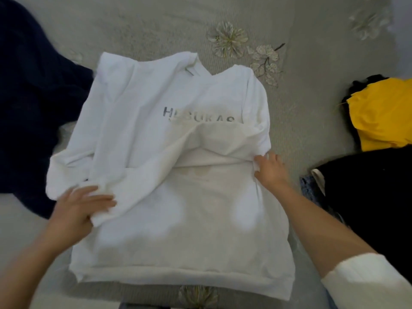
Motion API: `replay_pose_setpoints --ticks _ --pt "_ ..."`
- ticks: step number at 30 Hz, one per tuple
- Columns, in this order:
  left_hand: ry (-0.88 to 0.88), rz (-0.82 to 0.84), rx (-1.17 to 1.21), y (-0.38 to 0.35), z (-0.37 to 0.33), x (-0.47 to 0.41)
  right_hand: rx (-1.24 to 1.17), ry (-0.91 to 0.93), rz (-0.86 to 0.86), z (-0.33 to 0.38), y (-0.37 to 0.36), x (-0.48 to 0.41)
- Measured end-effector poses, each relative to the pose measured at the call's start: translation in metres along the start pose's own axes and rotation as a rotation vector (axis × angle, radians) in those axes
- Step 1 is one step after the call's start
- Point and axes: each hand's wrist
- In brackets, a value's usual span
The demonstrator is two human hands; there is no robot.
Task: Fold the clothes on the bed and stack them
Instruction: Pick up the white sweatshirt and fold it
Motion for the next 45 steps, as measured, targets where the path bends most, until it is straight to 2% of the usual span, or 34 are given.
replay_pose_setpoints --ticks 2,5,9,11,14,15,17,19,21,23,25,26,27,29,30,31,33,34,36,39,41,43,45 --pt "0.077 0.014 0.069 -0.016 -0.008 0.004 -0.036 -0.025 0.039 0.001 -0.005 0.001" --pt "0.41 -0.003 0.215 -0.034 -0.016 -0.003 -0.094 -0.046 -0.035 0.003 -0.008 -0.003" --pt "0.828 -0.156 0.472 -0.034 -0.034 -0.041 -0.155 -0.083 -0.094 0.002 -0.008 -0.013" --pt "0.937 -0.271 0.583 -0.038 -0.037 -0.053 -0.147 -0.061 -0.109 0.002 -0.005 -0.02" --pt "1.032 -0.462 0.813 -0.035 -0.031 -0.062 -0.162 -0.002 -0.222 -0.012 -0.002 -0.02" --pt "1.039 -0.535 0.898 -0.032 -0.024 -0.062 -0.212 -0.023 -0.274 -0.024 -0.001 -0.016" --pt "1.007 -0.608 0.924 -0.021 -0.008 -0.061 -0.369 -0.13 -0.365 -0.054 -0.001 -0.005" --pt "0.895 -0.574 0.917 -0.007 0.0 -0.056 -0.373 -0.187 -0.372 -0.082 -0.008 0.004" --pt "0.841 -0.521 0.97 -0.001 -0.007 -0.05 -0.248 -0.146 -0.286 -0.098 -0.018 0.004" --pt "0.846 -0.523 0.952 -0.007 -0.014 -0.043 -0.169 -0.159 -0.128 -0.097 -0.024 0.003" --pt "0.805 -0.417 0.784 -0.011 -0.025 -0.04 -0.175 -0.179 -0.024 -0.091 -0.026 0.001" --pt "0.764 -0.316 0.704 -0.014 -0.026 -0.04 -0.191 -0.18 -0.042 -0.086 -0.025 0.001" --pt "0.729 -0.199 0.644 -0.019 -0.024 -0.041 -0.215 -0.158 -0.114 -0.081 -0.023 0.002" --pt "0.655 0.035 0.46 -0.019 -0.028 -0.042 -0.264 -0.103 -0.363 -0.071 -0.015 0.002" --pt "0.604 0.096 0.276 -0.016 -0.033 -0.043 -0.26 -0.047 -0.473 -0.065 -0.013 0.004" --pt "0.563 0.089 0.117 -0.017 -0.036 -0.044 -0.229 0.034 -0.545 -0.057 -0.009 0.004" --pt "0.459 -0.004 -0.026 -0.021 -0.054 -0.054 -0.095 0.242 -0.537 -0.043 -0.007 0.001" --pt "0.402 -0.003 -0.035 -0.022 -0.068 -0.063 -0.043 0.34 -0.478 -0.036 -0.007 -0.001" --pt "0.278 0.096 -0.057 -0.026 -0.096 -0.081 0.034 0.477 -0.447 -0.03 -0.012 -0.008" --pt "0.28 0.319 -0.097 -0.04 -0.11 -0.107 0.009 0.518 -0.491 -0.038 -0.01 -0.006" --pt "0.259 0.33 0.043 -0.035 -0.111 -0.117 -0.034 0.562 -0.616 -0.056 -0.012 0.004" --pt "0.315 0.295 0.438 -0.015 -0.104 -0.121 -0.073 0.6 -0.751 -0.076 -0.017 0.017" --pt "0.417 0.293 0.834 0.011 -0.093 -0.118 -0.09 0.616 -0.795 -0.088 -0.025 0.027"
Point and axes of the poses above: each hand's wrist, its own x-axis away from the middle knuckle, its own y-axis out of the back of the hand, z = x × y, and after that the axes turned 3 degrees about -y, right-handed
